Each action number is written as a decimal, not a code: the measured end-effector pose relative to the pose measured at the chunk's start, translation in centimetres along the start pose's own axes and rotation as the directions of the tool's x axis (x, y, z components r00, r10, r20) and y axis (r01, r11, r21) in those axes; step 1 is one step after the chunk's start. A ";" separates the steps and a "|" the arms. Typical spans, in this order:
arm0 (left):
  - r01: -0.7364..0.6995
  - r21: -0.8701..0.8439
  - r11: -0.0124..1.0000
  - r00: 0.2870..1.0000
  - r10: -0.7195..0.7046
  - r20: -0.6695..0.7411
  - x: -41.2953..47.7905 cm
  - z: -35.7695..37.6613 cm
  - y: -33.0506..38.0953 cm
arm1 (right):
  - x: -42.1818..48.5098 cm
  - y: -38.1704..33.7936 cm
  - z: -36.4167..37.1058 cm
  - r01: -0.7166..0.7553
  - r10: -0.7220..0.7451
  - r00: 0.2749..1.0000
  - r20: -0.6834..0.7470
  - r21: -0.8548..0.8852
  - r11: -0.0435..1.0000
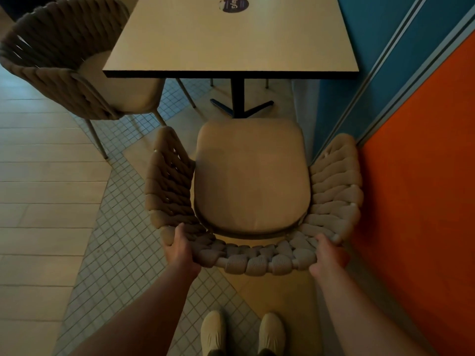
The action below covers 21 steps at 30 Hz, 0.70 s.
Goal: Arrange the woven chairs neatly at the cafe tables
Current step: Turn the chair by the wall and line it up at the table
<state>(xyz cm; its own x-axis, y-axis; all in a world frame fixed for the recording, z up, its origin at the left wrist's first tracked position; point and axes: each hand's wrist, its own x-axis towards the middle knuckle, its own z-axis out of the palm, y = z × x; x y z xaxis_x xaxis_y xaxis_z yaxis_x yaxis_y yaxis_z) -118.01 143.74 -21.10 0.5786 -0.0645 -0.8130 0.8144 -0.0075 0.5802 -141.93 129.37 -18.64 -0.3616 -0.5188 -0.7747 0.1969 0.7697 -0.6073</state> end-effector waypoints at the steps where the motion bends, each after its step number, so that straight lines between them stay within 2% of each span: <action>1: -0.004 0.002 1.000 1.000 0.004 0.003 0.0 0.4 0.2 | 0.2 -0.2 0.3 0.001 -0.001 1.000 0.003 0.009 1.000; 5: -0.013 0.003 1.000 1.000 0.013 -0.006 0.3 1.8 0.9 | 1.1 -0.9 1.3 -0.006 0.005 1.000 0.014 0.028 1.000; 8: 0.014 -0.006 1.000 0.998 -0.013 0.066 0.7 3.0 1.2 | 2.1 -1.5 2.1 0.003 -0.004 1.000 0.023 0.045 0.999; 13: 0.016 0.117 0.993 0.989 -0.033 0.144 2.0 4.1 1.4 | 4.0 -2.9 3.0 0.001 0.000 0.996 0.093 -0.015 1.000; 16: 0.015 0.109 0.994 0.990 -0.030 0.135 1.2 4.3 1.9 | 5.2 -3.2 3.0 -0.026 0.032 0.993 0.111 -0.054 0.998; 21: -0.015 0.251 0.968 1.000 0.009 0.025 1.5 4.7 2.5 | 5.9 -3.0 3.5 -0.002 0.008 0.998 0.070 -0.082 0.997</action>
<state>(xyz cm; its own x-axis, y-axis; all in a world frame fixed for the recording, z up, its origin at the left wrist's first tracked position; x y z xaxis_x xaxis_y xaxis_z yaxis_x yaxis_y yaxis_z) -115.26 138.94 -20.65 0.5847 -0.0896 -0.8063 0.7687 -0.2563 0.5860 -141.48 122.72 -21.97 -0.2953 -0.5376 -0.7898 0.1223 0.7986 -0.5893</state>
